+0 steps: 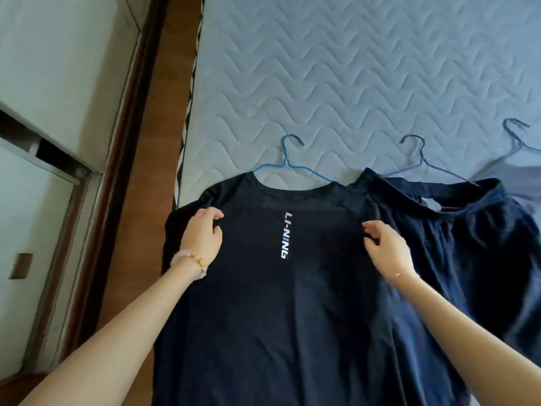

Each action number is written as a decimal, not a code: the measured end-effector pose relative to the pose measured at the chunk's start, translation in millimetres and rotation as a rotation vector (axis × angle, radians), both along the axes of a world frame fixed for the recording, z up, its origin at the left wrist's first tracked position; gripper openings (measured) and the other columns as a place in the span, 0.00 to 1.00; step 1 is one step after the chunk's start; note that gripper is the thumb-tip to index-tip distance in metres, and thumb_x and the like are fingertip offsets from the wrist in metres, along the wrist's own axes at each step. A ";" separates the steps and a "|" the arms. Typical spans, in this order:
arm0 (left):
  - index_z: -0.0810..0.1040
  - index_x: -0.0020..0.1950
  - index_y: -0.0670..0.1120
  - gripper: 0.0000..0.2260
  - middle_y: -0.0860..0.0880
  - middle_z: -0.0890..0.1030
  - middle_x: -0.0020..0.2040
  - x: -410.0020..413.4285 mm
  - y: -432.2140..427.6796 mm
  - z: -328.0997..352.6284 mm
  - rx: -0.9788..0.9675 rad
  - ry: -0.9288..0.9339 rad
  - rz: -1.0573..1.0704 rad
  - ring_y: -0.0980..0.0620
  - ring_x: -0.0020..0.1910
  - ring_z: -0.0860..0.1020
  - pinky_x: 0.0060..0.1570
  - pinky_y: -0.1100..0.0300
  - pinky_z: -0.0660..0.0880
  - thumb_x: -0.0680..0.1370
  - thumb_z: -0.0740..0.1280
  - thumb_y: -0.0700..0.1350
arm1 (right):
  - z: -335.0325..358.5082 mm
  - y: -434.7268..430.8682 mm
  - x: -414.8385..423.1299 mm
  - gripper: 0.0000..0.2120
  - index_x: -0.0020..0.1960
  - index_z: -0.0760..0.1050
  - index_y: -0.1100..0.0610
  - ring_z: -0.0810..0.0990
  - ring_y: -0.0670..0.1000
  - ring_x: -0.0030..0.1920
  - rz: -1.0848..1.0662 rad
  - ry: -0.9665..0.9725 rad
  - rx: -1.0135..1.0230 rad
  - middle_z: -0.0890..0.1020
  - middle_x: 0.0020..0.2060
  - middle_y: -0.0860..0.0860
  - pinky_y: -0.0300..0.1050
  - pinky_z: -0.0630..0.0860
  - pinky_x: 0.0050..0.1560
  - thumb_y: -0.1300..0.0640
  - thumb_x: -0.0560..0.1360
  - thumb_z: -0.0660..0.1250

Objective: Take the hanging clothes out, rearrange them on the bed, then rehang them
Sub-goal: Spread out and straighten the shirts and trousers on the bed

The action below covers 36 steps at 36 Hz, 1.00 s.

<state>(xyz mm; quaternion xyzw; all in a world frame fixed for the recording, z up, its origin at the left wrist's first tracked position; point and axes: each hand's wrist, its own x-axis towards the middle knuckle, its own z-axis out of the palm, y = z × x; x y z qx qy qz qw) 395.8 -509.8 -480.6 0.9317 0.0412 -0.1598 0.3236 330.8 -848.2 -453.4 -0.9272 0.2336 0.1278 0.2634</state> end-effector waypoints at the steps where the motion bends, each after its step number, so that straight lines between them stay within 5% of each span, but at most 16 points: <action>1: 0.74 0.62 0.43 0.13 0.45 0.75 0.62 2.5 -19.6 2.8 0.000 -0.011 -0.050 0.47 0.62 0.73 0.61 0.54 0.71 0.78 0.60 0.36 | -0.5 -16.9 -5.7 0.16 0.62 0.74 0.54 0.78 0.52 0.58 -0.072 0.018 0.012 0.80 0.57 0.51 0.45 0.71 0.58 0.62 0.75 0.62; 8: 0.71 0.68 0.43 0.17 0.46 0.72 0.67 28.3 -136.6 -1.4 0.070 -0.045 -0.377 0.47 0.66 0.69 0.67 0.55 0.67 0.79 0.60 0.37 | -23.0 -76.1 -17.0 0.13 0.59 0.78 0.56 0.80 0.52 0.53 -0.349 0.023 0.236 0.82 0.48 0.51 0.42 0.71 0.53 0.60 0.74 0.65; 13: 0.64 0.74 0.45 0.22 0.47 0.67 0.71 50.1 -203.1 -4.7 0.163 -0.111 -0.597 0.47 0.70 0.66 0.70 0.55 0.62 0.79 0.60 0.39 | -33.9 -68.0 0.3 0.15 0.59 0.77 0.55 0.80 0.50 0.51 -0.313 0.018 0.357 0.81 0.46 0.49 0.44 0.74 0.56 0.55 0.73 0.68; 17: 0.61 0.75 0.46 0.23 0.49 0.64 0.74 65.0 -243.0 -14.4 0.296 -0.170 -0.749 0.48 0.72 0.63 0.72 0.55 0.59 0.80 0.58 0.39 | -41.8 -59.0 11.5 0.16 0.60 0.74 0.54 0.78 0.50 0.48 -0.229 0.068 0.396 0.79 0.45 0.50 0.42 0.71 0.47 0.53 0.73 0.68; 20: 0.65 0.73 0.48 0.20 0.49 0.68 0.71 71.6 -259.0 -21.9 0.382 -0.156 -0.728 0.46 0.69 0.66 0.69 0.53 0.63 0.80 0.58 0.39 | -44.9 -58.3 14.5 0.10 0.54 0.74 0.53 0.76 0.48 0.41 -0.232 0.045 0.500 0.78 0.40 0.48 0.42 0.70 0.43 0.55 0.73 0.67; 26: 0.76 0.56 0.43 0.09 0.45 0.77 0.56 79.4 -260.3 -23.3 0.352 -0.228 -0.630 0.45 0.54 0.74 0.47 0.58 0.67 0.80 0.58 0.36 | -49.5 -57.9 9.0 0.02 0.44 0.72 0.52 0.73 0.44 0.36 -0.168 0.002 0.613 0.76 0.35 0.45 0.40 0.70 0.42 0.56 0.75 0.64; 31: 0.75 0.53 0.43 0.10 0.45 0.77 0.54 84.7 -245.9 -15.3 0.329 -0.261 -0.612 0.45 0.54 0.73 0.47 0.57 0.67 0.79 0.57 0.34 | -39.9 -69.9 6.9 0.05 0.49 0.68 0.57 0.71 0.45 0.36 -0.290 -0.009 0.796 0.72 0.34 0.48 0.43 0.76 0.40 0.55 0.79 0.59; 36: 0.75 0.54 0.43 0.10 0.45 0.77 0.56 92.4 -242.8 -10.6 0.333 -0.222 -0.557 0.45 0.55 0.73 0.47 0.54 0.70 0.80 0.56 0.34 | -33.2 -84.8 3.0 0.04 0.46 0.72 0.53 0.76 0.45 0.35 -0.221 0.247 1.082 0.75 0.38 0.48 0.38 0.79 0.34 0.54 0.78 0.62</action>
